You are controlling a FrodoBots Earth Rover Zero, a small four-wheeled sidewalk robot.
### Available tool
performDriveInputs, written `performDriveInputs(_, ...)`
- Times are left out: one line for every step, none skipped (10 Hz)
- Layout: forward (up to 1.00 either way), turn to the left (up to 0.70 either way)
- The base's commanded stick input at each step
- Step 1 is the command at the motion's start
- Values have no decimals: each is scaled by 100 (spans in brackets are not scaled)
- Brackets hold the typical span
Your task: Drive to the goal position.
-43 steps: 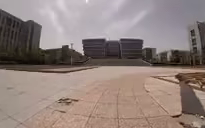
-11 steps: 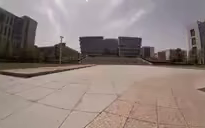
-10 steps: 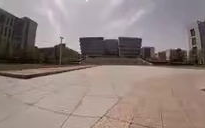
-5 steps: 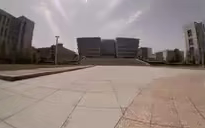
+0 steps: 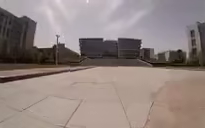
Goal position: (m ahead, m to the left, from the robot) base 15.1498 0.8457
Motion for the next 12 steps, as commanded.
performDriveInputs(100,0)
performDriveInputs(100,0)
performDriveInputs(100,0)
performDriveInputs(100,0)
performDriveInputs(100,0)
performDriveInputs(100,-3)
performDriveInputs(100,-11)
performDriveInputs(100,-20)
performDriveInputs(100,-25)
performDriveInputs(100,-12)
performDriveInputs(100,0)
performDriveInputs(100,0)
